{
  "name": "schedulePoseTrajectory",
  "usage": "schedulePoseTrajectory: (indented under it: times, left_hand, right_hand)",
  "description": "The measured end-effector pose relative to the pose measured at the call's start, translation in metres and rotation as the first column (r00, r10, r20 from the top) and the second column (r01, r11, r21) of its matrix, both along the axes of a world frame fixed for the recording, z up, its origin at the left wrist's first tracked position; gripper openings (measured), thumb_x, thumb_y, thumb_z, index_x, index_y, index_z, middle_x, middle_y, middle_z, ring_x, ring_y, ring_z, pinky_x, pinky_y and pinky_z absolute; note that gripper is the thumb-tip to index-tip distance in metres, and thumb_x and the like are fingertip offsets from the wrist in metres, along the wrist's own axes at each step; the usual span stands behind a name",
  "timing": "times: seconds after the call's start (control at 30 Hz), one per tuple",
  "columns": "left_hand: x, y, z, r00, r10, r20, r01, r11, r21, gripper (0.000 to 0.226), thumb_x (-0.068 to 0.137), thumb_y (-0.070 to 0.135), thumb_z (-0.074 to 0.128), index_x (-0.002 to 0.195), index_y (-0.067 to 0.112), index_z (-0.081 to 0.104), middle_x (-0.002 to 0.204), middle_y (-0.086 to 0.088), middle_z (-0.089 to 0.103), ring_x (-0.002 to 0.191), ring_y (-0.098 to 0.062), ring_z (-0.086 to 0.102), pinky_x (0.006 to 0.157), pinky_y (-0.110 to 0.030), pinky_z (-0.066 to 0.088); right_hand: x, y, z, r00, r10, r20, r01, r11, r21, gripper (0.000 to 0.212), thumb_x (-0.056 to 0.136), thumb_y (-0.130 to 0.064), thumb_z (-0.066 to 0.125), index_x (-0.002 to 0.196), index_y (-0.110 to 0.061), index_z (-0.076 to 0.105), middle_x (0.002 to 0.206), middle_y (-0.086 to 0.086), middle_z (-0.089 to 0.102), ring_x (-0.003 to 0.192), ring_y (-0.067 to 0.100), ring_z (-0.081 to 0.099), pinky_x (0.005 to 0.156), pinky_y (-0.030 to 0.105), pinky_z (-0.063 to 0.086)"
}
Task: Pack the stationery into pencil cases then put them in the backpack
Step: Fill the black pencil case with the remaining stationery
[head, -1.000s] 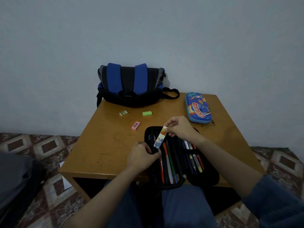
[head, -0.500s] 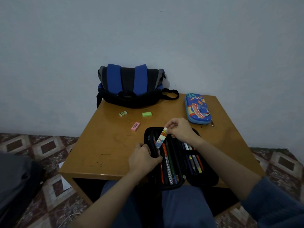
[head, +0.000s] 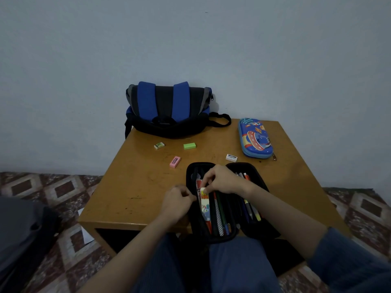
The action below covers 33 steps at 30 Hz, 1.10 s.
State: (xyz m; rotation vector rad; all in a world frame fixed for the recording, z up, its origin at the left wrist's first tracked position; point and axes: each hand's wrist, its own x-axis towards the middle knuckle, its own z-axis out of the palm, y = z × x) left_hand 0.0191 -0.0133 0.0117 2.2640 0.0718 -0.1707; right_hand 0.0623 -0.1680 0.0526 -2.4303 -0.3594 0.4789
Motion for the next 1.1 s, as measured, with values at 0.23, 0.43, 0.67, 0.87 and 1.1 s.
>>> schedulePoseTrajectory:
  times: [0.23, 0.43, 0.67, 0.87, 1.1]
  left_hand:
    - [0.001, -0.001, -0.004, 1.000, -0.018, -0.005, 0.018, 0.998, -0.059, 0.029, 0.089, 0.017, 0.059, 0.062, 0.020, 0.049, 0.077, 0.004, 0.051, 0.065, -0.003, 0.045, 0.054, -0.016, 0.031]
    - [0.003, 0.001, -0.007, 1.000, -0.020, 0.010, 0.020, 0.996, -0.083, 0.030, 0.092, 0.019, 0.053, 0.062, 0.019, 0.051, 0.072, 0.007, 0.050, 0.065, -0.004, 0.045, 0.055, -0.019, 0.033]
    - [0.002, 0.005, -0.013, 0.999, 0.004, 0.035, 0.003, 0.980, -0.197, 0.025, 0.080, 0.025, 0.072, 0.084, 0.020, 0.047, 0.081, 0.011, 0.054, 0.074, -0.002, 0.051, 0.053, -0.011, 0.037]
    - [0.004, 0.004, -0.017, 0.995, -0.036, 0.094, 0.052, 0.984, -0.170, 0.059, 0.074, 0.025, 0.077, 0.121, 0.020, 0.040, 0.107, 0.010, 0.051, 0.101, -0.007, 0.050, 0.077, -0.014, 0.041]
    - [0.006, 0.027, -0.042, 0.953, -0.191, 0.237, 0.172, 0.980, 0.098, 0.068, 0.083, 0.062, 0.044, 0.136, 0.020, 0.042, 0.131, 0.003, 0.049, 0.121, -0.007, 0.040, 0.099, -0.022, 0.033]
  right_hand:
    - [-0.011, 0.002, -0.005, 0.998, 0.067, 0.004, -0.067, 0.992, -0.106, 0.020, 0.076, -0.011, 0.075, 0.096, -0.008, 0.075, 0.058, -0.017, 0.049, 0.050, -0.007, 0.050, 0.047, 0.006, 0.032]
    - [-0.016, 0.004, -0.013, 0.993, 0.071, 0.089, -0.059, 0.989, -0.132, 0.016, 0.074, -0.014, 0.076, 0.088, -0.008, 0.073, 0.062, -0.016, 0.048, 0.057, 0.001, 0.045, 0.050, 0.011, 0.028]
    - [-0.013, -0.002, -0.014, 0.984, -0.014, 0.177, 0.017, 1.000, -0.016, 0.011, 0.081, -0.018, 0.070, 0.087, -0.009, 0.074, 0.069, -0.015, 0.052, 0.064, 0.000, 0.049, 0.058, 0.011, 0.038]
    - [0.025, -0.030, -0.011, 0.908, -0.314, 0.276, 0.309, 0.949, 0.064, 0.011, 0.084, -0.011, 0.063, 0.084, -0.006, 0.073, 0.088, 0.008, 0.072, 0.082, 0.017, 0.064, 0.078, 0.032, 0.055]
    - [0.061, -0.064, -0.020, 0.795, -0.498, 0.347, 0.535, 0.845, -0.012, 0.020, 0.083, -0.009, 0.059, 0.083, 0.007, 0.070, 0.086, 0.022, 0.069, 0.082, 0.034, 0.064, 0.072, 0.041, 0.055]
